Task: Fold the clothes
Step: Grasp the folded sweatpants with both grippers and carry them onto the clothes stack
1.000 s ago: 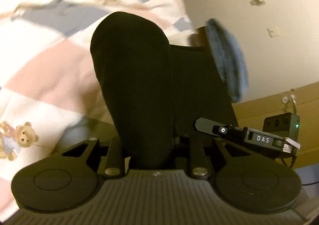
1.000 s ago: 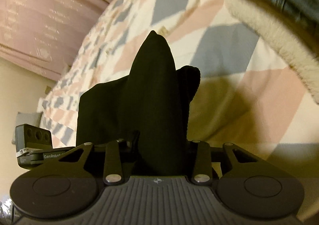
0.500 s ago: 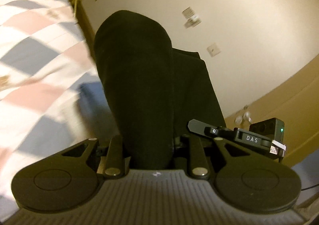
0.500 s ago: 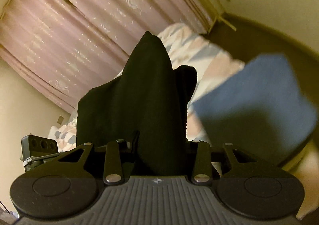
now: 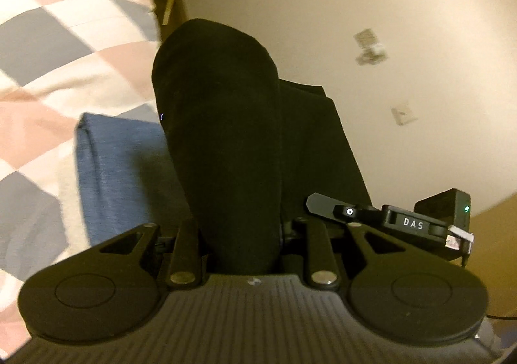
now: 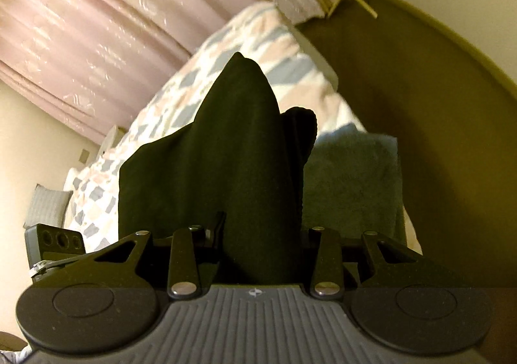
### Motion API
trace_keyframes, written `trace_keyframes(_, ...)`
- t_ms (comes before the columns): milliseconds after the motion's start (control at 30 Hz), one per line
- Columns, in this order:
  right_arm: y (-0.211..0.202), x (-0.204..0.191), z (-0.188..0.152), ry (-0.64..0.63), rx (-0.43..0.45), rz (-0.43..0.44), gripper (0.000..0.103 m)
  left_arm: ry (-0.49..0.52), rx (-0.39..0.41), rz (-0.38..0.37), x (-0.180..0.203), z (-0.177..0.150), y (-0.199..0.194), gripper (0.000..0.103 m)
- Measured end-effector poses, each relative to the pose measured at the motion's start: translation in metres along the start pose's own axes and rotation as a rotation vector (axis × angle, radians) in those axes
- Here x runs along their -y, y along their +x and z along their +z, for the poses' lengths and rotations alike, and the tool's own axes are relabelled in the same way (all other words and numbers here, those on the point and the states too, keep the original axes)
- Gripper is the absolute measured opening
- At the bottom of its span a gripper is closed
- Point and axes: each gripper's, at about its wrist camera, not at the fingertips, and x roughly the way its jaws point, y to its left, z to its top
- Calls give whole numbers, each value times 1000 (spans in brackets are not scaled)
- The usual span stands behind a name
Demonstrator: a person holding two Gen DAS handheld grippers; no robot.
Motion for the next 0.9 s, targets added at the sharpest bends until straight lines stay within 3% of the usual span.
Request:
trace_keyframes(167, 33, 13, -6, -29, -34, -98, 40, -19, -36, 86, -22, 7, 22, 29)
trace_keyframes(400, 9, 7, -14, -21, 15, -94, 40, -5, -42, 25, -10, 9, 14, 30)
trace_keyframes(467, 9, 7, -16, -42, 9, -120, 44, -18, -66, 46, -15, 5, 22, 33)
trace_keyframes(600, 23, 24, -21, 40, -3, -167, 66, -32, -70, 69, -21, 4, 16, 38)
trace_keyframes(633, 20, 25, -23, 52, 11, -191, 83, -10, -57, 92, -17, 5, 8, 48)
trace_keyframes(700, 13, 25, -25, 74, 43, -240, 96, 36, -27, 137, -9, 8, -7, 51)
trace_keyframes(800, -6, 18, -27, 72, 118, -325, 95, 126, 38, 196, 7, 13, -36, 51)
trace_keyframes(900, -28, 7, -29, 24, 223, -377, 84, 270, 118, 253, 36, 15, -55, 44)
